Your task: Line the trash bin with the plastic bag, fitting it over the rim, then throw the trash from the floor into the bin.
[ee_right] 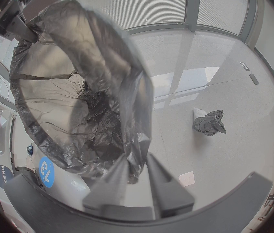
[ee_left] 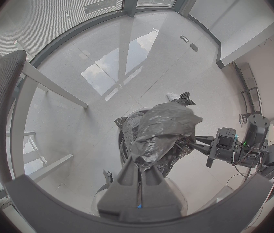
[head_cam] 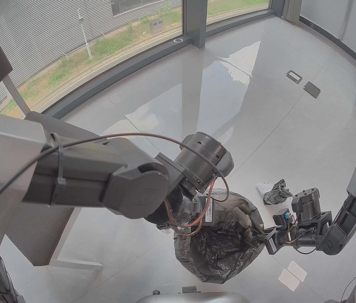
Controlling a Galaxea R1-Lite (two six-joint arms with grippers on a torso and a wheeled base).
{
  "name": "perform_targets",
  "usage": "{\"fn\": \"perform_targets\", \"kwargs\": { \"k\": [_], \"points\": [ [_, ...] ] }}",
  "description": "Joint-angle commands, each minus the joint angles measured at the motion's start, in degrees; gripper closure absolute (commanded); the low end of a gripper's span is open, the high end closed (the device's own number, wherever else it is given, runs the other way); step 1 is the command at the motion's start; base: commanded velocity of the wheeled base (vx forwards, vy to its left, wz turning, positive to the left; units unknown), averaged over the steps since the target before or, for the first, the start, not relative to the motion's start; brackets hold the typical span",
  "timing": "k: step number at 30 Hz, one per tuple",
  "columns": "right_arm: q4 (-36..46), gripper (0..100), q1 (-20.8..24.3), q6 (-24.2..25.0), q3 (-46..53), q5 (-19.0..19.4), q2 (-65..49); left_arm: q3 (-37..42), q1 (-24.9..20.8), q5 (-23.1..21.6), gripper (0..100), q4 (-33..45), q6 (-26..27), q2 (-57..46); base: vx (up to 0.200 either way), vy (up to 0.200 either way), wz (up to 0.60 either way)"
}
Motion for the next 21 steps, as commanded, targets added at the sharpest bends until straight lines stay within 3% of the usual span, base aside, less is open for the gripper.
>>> {"fn": "perform_targets", "kwargs": {
  "k": [1, 7, 21],
  "points": [
    [-0.5, 0, -0.8, -0.14, -0.13, -0.07, 0.16, -0.23, 0.07, 0.12, 100, -0.25, -0.4, 1.07, 0.0, 0.0, 0.0],
    [-3.4, 0, -4.32, -3.75, 0.57, -0.07, -2.65, -4.01, 2.01, -0.06, 100, -0.16, -1.19, 3.18, 0.0, 0.0, 0.0],
    [-3.4, 0, -3.88, -4.01, 5.67, 0.1, -12.85, -14.11, 8.25, 0.12, 100, 0.28, -1.27, 10.3, 0.0, 0.0, 0.0]
  ]
}}
